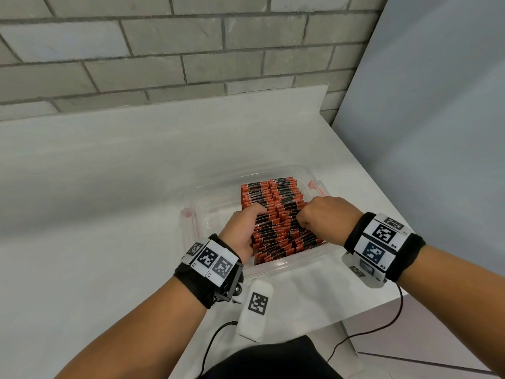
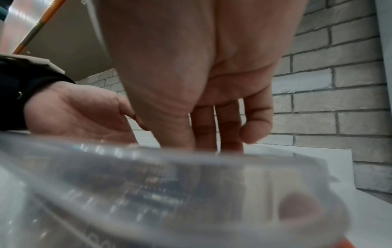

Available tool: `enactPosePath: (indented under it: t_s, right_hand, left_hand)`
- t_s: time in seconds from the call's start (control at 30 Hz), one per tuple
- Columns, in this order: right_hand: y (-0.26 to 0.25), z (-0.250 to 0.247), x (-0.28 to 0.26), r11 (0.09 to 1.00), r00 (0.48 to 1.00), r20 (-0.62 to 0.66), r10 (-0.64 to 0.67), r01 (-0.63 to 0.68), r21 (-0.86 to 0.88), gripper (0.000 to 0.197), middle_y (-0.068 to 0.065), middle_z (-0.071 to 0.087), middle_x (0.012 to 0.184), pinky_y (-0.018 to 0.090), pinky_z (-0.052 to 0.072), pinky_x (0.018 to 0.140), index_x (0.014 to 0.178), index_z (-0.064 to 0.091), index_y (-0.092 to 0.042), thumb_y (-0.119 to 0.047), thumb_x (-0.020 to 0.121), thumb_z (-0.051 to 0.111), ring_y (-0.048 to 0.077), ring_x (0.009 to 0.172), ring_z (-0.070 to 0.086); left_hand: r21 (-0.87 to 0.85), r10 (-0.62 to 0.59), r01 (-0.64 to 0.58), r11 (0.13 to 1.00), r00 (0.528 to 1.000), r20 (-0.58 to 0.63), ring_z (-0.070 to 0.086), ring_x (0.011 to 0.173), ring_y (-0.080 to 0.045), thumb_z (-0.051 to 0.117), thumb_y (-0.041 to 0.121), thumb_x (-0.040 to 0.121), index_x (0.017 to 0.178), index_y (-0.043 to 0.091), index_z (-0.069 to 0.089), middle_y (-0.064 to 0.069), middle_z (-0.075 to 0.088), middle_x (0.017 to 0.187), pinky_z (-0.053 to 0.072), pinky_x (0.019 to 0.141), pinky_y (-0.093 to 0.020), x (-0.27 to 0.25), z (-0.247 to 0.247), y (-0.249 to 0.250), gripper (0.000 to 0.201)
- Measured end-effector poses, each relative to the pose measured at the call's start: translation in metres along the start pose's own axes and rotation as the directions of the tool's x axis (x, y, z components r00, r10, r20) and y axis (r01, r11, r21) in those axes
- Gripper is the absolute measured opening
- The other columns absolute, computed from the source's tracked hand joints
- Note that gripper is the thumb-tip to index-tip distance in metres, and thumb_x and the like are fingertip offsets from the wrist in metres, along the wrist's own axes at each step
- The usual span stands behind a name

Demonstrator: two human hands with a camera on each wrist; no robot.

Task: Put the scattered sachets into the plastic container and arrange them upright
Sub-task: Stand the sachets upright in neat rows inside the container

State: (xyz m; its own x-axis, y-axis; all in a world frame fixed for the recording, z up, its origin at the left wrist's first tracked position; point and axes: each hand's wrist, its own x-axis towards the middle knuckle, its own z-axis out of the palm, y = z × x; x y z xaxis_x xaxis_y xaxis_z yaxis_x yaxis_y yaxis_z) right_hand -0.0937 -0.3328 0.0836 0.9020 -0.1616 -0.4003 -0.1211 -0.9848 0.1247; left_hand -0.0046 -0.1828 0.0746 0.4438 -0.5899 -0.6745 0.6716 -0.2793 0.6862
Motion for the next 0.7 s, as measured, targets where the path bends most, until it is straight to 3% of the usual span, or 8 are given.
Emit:
enactPosePath:
  t_s: [0.23, 0.43, 0.6, 0.7]
  right_hand:
    - [-0.001, 0.001, 0.000, 1.000, 1.000, 0.010, 0.030, -0.030, -0.010, 0.021, 0.006, 0.060, 0.087, 0.027, 0.038, 0.060, 0.094, 0.065, -0.010, 0.000, 0.090, 0.047, 0.023, 0.069, 0.054]
    - [0.005, 0.007, -0.005, 0.992, 0.999, -0.034, 0.042, -0.038, 0.120, 0.018, 0.003, 0.060, 0.087, 0.030, 0.046, 0.063, 0.089, 0.062, -0.018, -0.008, 0.093, 0.047, 0.023, 0.075, 0.059]
    - [0.003, 0.008, -0.008, 0.992, 0.999, -0.049, 0.021, -0.015, 0.129, 0.023, -0.002, 0.047, 0.079, 0.028, 0.037, 0.060, 0.077, 0.046, -0.021, -0.003, 0.092, 0.045, 0.019, 0.068, 0.049]
    - [0.004, 0.009, -0.007, 0.986, 0.999, -0.032, 0.031, -0.025, 0.165, 0.021, -0.001, 0.051, 0.082, 0.028, 0.040, 0.062, 0.079, 0.052, -0.020, -0.006, 0.093, 0.046, 0.019, 0.071, 0.053]
  left_hand:
    - [-0.007, -0.006, 0.006, 1.000, 1.000, 0.002, 0.065, 0.074, -0.016, 0.049, 0.021, 0.095, 0.095, 0.017, 0.062, -0.001, 0.070, 0.083, 0.049, 0.059, -0.027, 0.003, 0.001, 0.000, 0.014]
    - [0.012, -0.016, 0.017, 1.000, 1.000, -0.009, 0.062, 0.072, -0.014, 0.047, 0.024, 0.096, 0.093, 0.018, 0.060, 0.000, 0.067, 0.080, 0.045, 0.057, -0.027, 0.002, 0.001, 0.000, 0.014]
    - [0.024, -0.025, 0.025, 0.999, 1.000, -0.019, 0.064, 0.077, -0.016, 0.047, 0.026, 0.097, 0.100, 0.016, 0.060, -0.003, 0.068, 0.085, 0.046, 0.060, -0.029, 0.005, 0.000, -0.001, 0.017]
    - [0.029, -0.022, 0.023, 0.999, 0.999, -0.029, 0.064, 0.077, -0.016, 0.047, 0.027, 0.096, 0.100, 0.016, 0.061, -0.002, 0.068, 0.084, 0.046, 0.060, -0.029, 0.006, 0.001, -0.002, 0.018]
